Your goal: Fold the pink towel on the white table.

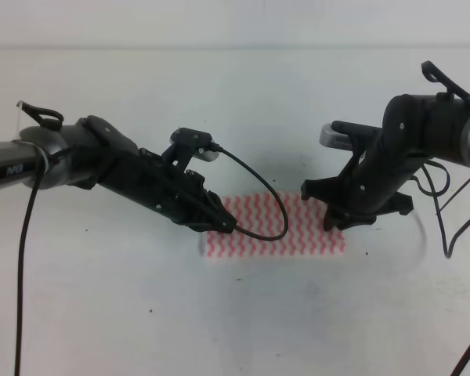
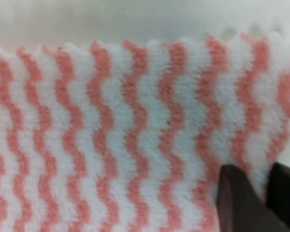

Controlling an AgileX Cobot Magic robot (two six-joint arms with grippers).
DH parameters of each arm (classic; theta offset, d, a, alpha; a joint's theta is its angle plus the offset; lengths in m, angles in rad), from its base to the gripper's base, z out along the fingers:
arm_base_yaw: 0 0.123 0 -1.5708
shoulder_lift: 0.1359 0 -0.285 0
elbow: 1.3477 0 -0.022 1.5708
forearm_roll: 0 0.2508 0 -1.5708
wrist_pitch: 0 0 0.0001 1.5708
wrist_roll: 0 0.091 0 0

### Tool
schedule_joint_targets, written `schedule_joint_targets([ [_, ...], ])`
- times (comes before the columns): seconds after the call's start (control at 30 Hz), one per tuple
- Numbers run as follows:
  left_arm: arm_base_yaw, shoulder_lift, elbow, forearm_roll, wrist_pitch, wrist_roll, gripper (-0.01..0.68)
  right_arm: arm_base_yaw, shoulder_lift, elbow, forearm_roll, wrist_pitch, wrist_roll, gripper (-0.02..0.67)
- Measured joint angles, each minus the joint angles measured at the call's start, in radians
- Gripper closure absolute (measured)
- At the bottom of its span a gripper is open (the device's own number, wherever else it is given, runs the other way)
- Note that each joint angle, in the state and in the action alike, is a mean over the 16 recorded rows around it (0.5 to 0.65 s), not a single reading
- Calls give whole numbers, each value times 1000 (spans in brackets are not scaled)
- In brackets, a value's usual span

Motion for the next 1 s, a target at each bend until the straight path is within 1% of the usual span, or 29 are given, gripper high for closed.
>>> schedule_joint_targets([
  [0.2,0,0,0,0,0,1,678,-1,-2,-1,0,3,0,616],
  [0.37,0,-1,0,0,-1,2,678,-1,-10,-1,-2,0,0,653],
  [1.0,0,-2,0,-1,2,4,678,16,-80,-5,3,-52,-2,663],
])
